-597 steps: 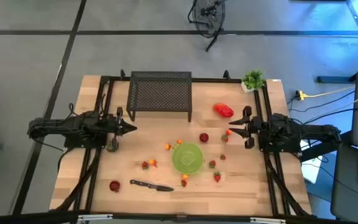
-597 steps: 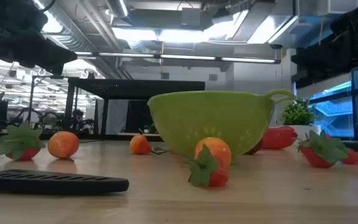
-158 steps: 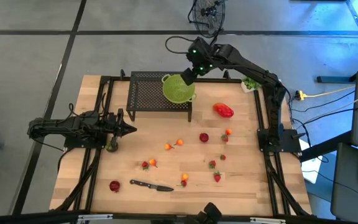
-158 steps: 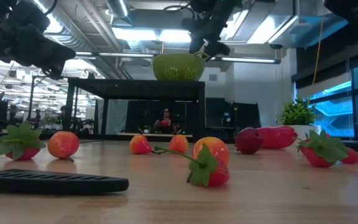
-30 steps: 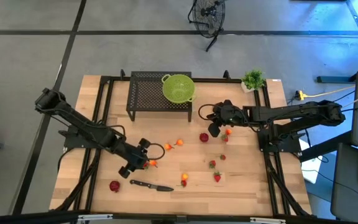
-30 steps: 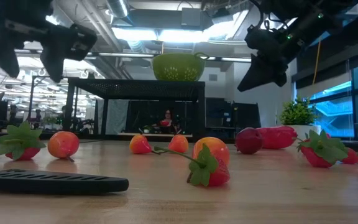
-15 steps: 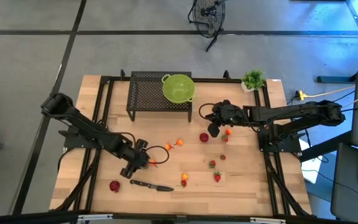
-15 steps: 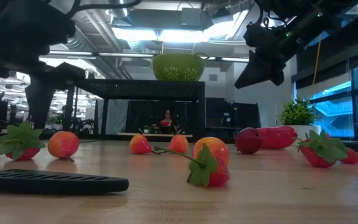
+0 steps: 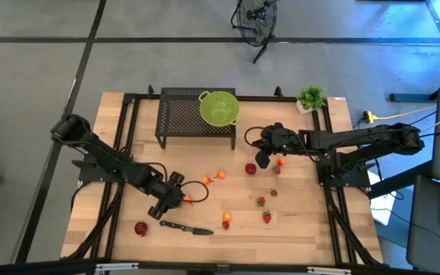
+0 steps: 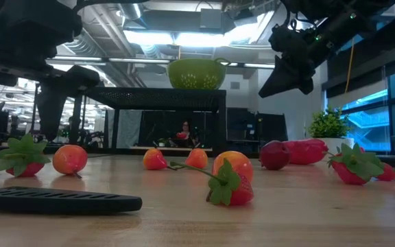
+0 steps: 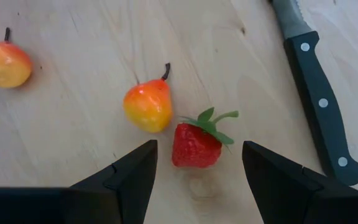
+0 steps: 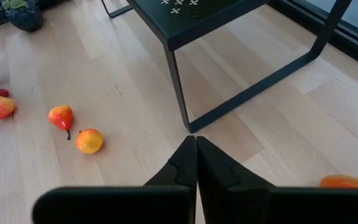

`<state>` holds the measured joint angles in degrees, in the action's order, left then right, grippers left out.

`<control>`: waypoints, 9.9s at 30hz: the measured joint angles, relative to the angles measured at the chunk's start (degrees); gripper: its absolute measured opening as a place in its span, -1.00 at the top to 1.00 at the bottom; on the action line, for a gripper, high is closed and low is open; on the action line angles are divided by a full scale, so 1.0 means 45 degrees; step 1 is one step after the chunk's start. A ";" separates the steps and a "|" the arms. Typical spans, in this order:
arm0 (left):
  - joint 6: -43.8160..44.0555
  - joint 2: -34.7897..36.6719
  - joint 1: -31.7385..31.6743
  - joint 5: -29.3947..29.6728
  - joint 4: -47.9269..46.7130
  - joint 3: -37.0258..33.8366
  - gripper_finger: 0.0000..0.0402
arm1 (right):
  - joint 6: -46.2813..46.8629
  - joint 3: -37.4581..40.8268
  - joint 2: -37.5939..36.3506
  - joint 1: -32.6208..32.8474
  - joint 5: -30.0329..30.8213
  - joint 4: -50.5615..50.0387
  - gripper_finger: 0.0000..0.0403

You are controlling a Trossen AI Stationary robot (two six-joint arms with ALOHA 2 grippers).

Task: Pick & Place Fruit
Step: Put the strawberry into the green strainer bowl on the shelf, then put the pomegranate into the green strainer bowl on the shelf

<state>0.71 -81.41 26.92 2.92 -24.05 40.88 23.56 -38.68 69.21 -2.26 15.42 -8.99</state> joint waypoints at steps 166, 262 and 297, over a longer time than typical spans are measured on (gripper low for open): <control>-0.2637 0.0729 -1.1910 0.0584 0.2072 0.6950 0.23 | -0.0001 -0.0005 0.0010 0.0865 -0.1622 -0.0003 0.87; -0.1330 0.1238 -1.1002 -0.0139 -0.1967 0.8543 0.01 | -0.0089 -0.0005 0.0010 0.0884 -0.1674 0.0000 0.83; 0.1521 0.4523 -0.4168 0.2496 0.1091 0.2079 0.06 | -0.3343 -0.0005 0.0010 0.0905 -0.3621 -0.0003 -0.36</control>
<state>7.55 -61.06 8.16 14.15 -19.14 50.24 8.51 -38.70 69.25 1.81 -0.88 -9.01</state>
